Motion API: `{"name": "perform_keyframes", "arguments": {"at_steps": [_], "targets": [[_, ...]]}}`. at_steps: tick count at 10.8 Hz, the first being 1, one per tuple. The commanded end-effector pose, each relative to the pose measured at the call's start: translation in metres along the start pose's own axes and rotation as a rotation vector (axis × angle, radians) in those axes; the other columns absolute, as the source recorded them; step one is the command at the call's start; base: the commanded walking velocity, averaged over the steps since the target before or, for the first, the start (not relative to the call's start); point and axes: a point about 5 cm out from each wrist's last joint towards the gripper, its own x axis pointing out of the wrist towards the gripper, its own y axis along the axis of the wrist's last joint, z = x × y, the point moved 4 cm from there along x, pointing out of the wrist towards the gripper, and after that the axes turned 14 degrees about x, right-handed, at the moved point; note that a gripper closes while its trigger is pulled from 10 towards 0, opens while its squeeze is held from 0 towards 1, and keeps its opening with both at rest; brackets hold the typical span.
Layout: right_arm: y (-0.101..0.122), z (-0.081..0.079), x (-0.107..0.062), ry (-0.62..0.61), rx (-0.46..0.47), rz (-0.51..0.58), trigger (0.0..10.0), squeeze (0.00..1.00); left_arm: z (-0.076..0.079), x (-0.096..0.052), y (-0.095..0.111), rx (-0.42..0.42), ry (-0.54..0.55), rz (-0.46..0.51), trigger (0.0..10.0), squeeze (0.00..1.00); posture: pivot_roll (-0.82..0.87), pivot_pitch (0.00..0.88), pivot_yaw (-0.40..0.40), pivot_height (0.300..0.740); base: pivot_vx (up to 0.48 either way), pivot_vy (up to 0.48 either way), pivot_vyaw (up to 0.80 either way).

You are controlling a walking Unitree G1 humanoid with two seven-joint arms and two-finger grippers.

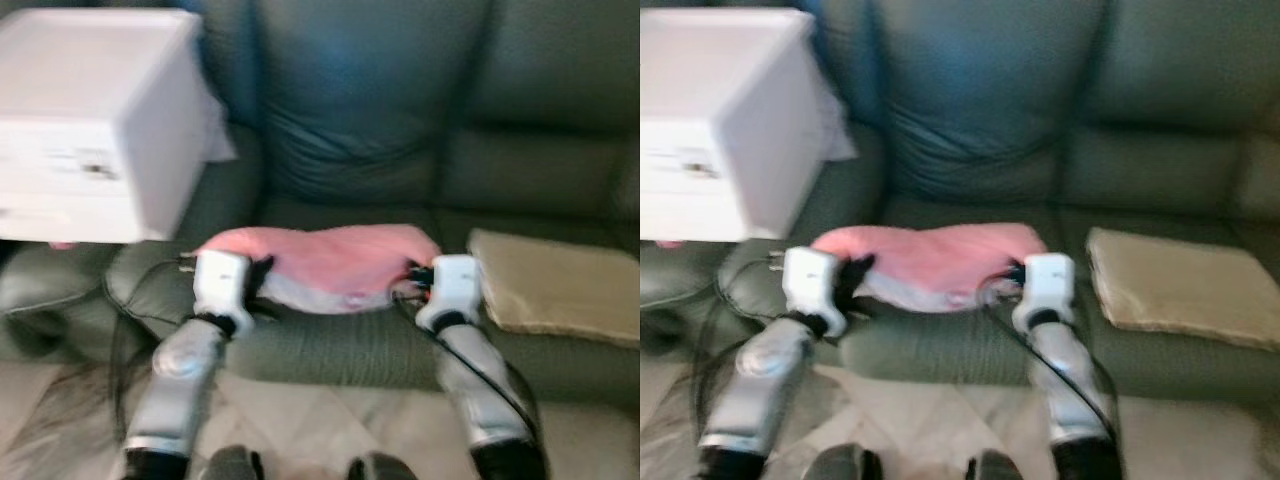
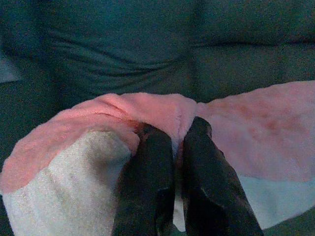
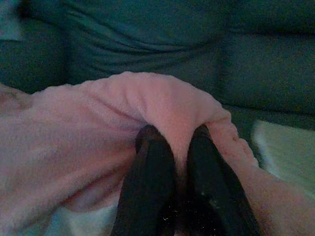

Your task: Move the pillow to the sofa

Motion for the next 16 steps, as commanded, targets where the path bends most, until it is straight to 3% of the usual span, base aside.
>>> {"name": "perform_keyframes", "arguments": {"at_steps": [1, 4, 7, 11, 16], "targets": [[0.0055, -0.0011, 0.0013, 0.006, -0.005, 0.022, 10.0, 0.0, 0.0011, 0.0004, 0.0093, 0.018, -0.005, 0.04, 10.0, 0.0, 0.0, 0.075, -0.051, 0.74, 0.0, 0.0, 0.0], [0.0042, -0.0008, 0.0011, 0.003, -0.002, 0.015, 10.0, 0.0, 0.0007, -0.0004, 0.014, 0.002, -0.014, 0.07, 10.0, 0.0, 0.0, 0.076, -0.05, 0.74, 0.0, 0.0, -0.49], [0.0048, -0.0004, 0.0012, 0.004, -0.007, 0.018, 10.0, 0.0, 0.003, -0.0011, 0.0145, -0.004, -0.027, 0.077, 10.0, 0.0, 0.0, 0.077, -0.052, 0.74, 0.342, 0.0, -0.7], [0.0039, -0.0012, 0.0002, 0.008, -0.008, 0.017, 10.0, 0.0, 0.002, -0.0018, 0.0131, -0.001, -0.021, 0.068, 10.0, 0.0, 0.0, 0.079, -0.051, 0.74, 0.317, 0.0, 0.0], [0.005, -0.0078, -0.0012, 0.044, 0.0, 0.03, 10.0, 0.0, -0.001, -0.0027, 0.0114, 0.01, 0.002, 0.057, 10.0, 0.0, 0.0, 0.082, -0.05, 0.74, 0.0, 0.0, 0.26]]}}
